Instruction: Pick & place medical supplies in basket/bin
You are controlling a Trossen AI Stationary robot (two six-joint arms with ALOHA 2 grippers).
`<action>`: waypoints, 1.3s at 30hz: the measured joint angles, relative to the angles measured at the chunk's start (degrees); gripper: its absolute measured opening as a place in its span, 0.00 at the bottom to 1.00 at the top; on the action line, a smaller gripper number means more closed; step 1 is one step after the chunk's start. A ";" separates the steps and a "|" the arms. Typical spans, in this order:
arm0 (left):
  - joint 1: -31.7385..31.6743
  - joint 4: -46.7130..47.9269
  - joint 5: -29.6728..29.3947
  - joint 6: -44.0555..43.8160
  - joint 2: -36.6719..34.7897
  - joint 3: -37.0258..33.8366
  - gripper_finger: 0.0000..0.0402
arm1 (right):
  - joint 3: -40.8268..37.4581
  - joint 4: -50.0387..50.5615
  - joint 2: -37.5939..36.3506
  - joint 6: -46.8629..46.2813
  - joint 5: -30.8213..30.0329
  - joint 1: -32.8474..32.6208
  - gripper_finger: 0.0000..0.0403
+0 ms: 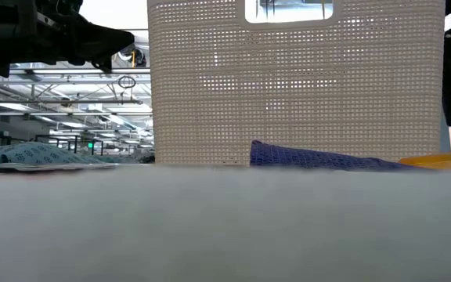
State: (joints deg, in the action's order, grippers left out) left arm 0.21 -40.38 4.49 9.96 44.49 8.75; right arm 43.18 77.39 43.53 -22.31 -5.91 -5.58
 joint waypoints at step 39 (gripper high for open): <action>-0.02 -0.31 -11.96 -1.60 0.02 -0.02 0.08 | -7.26 -15.32 -3.47 -20.31 6.06 -0.03 0.63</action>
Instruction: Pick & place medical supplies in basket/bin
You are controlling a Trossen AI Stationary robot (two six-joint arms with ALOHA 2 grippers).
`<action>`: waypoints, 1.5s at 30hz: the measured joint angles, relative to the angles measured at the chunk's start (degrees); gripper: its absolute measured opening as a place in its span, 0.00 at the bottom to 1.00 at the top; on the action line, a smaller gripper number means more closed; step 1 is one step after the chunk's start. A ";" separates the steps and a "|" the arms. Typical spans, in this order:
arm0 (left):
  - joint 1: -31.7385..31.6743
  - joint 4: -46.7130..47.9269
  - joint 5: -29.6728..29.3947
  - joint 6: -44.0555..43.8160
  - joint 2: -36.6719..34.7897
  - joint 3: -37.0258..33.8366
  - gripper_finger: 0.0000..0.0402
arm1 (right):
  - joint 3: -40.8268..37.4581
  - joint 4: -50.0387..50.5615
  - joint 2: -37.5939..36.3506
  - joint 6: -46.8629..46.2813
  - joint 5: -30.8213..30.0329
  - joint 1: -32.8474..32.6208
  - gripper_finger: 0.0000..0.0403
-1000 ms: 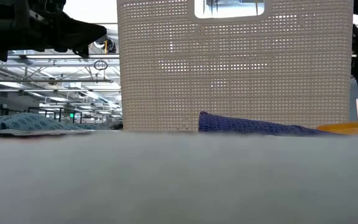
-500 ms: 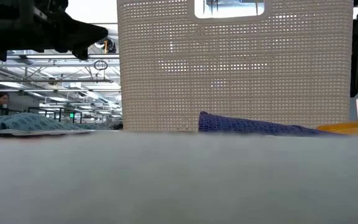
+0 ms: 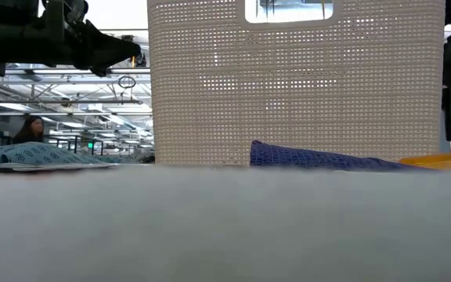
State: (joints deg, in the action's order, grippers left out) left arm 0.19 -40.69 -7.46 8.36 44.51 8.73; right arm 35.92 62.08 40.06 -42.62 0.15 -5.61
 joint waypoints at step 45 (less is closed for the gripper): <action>-0.04 0.15 -0.07 6.51 0.00 0.00 0.08 | 9.88 13.16 21.68 6.67 4.32 9.63 0.63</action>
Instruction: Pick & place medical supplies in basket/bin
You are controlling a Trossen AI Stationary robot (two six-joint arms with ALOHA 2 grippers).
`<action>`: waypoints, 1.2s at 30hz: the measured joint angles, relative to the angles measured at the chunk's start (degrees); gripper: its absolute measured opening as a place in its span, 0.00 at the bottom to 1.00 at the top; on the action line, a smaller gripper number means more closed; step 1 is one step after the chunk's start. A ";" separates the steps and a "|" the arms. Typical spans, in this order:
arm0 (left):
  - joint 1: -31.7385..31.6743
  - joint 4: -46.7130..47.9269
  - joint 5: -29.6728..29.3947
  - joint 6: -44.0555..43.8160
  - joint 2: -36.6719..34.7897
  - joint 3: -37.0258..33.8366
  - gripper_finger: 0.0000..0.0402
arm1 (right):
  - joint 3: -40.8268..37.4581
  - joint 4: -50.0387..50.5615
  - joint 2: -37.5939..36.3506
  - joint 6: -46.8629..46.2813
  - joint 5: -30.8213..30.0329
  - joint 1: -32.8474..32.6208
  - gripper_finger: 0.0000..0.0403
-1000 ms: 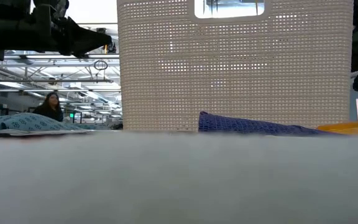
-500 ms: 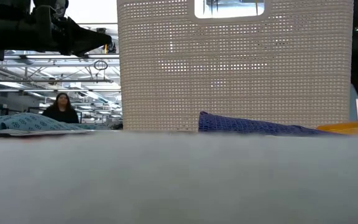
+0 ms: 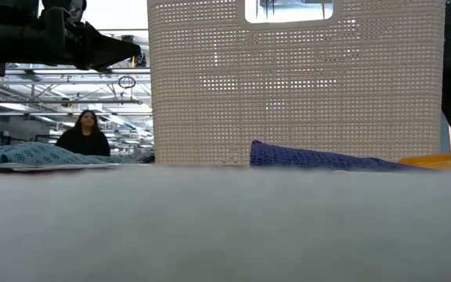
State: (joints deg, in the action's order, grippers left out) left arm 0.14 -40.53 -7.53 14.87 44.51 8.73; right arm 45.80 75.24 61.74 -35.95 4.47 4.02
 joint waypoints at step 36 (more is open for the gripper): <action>0.00 0.06 0.04 -0.39 0.00 0.00 0.08 | 6.90 -61.47 -12.02 -13.70 5.69 -31.15 0.63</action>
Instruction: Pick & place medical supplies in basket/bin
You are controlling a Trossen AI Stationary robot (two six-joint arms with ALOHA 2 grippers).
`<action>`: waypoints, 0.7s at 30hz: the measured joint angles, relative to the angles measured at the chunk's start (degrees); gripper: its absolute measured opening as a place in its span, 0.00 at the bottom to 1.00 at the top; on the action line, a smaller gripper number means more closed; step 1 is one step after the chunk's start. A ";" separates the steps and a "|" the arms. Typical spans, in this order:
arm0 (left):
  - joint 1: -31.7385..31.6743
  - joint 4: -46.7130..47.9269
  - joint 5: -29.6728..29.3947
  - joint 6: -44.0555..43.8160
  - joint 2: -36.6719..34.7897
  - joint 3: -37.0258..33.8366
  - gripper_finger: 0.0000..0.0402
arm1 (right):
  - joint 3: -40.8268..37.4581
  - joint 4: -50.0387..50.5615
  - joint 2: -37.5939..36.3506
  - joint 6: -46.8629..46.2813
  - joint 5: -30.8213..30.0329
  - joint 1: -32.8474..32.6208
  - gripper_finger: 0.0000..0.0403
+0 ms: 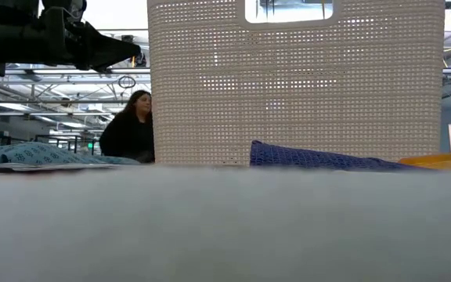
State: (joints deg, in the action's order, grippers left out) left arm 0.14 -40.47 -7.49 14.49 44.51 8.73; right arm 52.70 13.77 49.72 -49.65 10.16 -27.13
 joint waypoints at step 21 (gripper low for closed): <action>0.00 0.02 0.00 -5.94 0.00 0.00 0.08 | -0.01 -16.61 28.41 -20.86 -18.83 -23.41 0.63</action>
State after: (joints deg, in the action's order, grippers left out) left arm 0.14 -40.45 -7.49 8.54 44.51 8.73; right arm 52.69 -2.84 78.13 -70.51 -8.67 -50.54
